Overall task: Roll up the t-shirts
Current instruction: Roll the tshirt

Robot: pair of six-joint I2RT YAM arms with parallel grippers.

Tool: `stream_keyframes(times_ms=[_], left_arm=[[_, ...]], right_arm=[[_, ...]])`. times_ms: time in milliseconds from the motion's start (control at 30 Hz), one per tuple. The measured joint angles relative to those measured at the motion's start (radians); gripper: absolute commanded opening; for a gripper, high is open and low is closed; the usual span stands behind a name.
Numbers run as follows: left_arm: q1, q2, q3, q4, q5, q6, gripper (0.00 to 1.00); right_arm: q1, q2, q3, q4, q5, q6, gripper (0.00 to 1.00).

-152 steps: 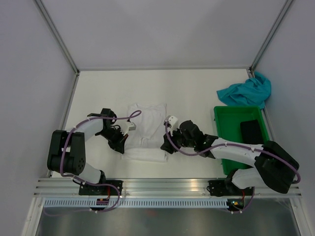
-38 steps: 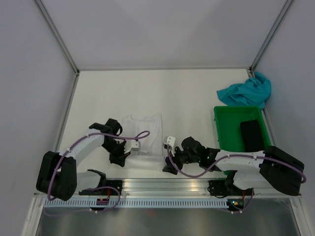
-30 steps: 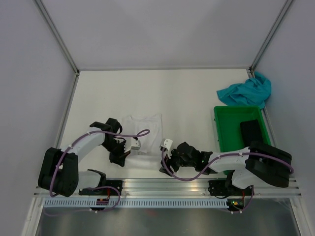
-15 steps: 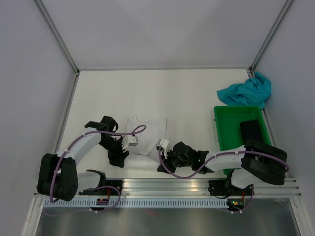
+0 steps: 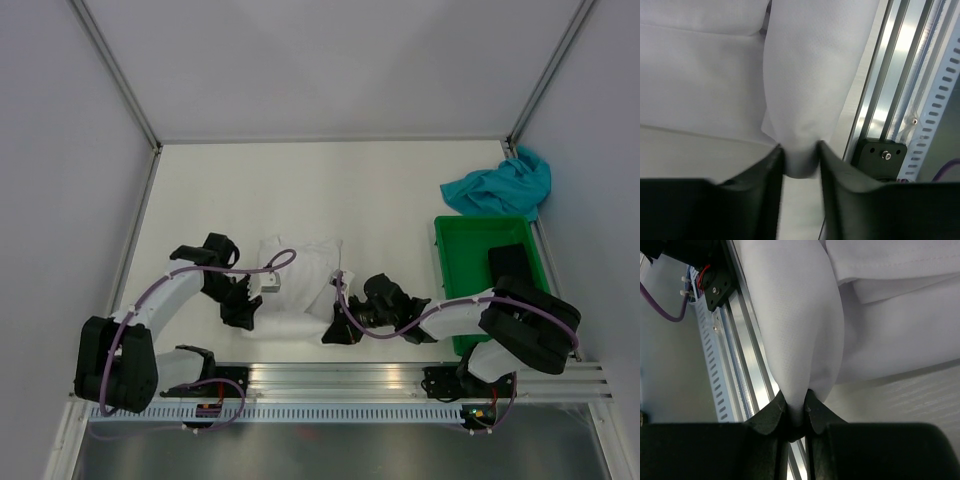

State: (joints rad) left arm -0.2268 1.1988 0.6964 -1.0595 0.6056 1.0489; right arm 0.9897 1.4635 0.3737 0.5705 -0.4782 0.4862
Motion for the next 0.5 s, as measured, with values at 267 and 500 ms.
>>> stream_keyframes(times_ms=[267, 500], left_arm=[[0.0, 0.127, 0.031, 0.025, 0.036, -0.031, 0.02], [0.014, 0.238, 0.051, -0.013, 0.015, -0.021, 0.02]], right_arm=[[-0.05, 0.07, -0.022, 0.065, -0.071, 0.045, 0.19], [-0.068, 0.073, -0.023, 0.002, -0.103, -0.006, 0.18]])
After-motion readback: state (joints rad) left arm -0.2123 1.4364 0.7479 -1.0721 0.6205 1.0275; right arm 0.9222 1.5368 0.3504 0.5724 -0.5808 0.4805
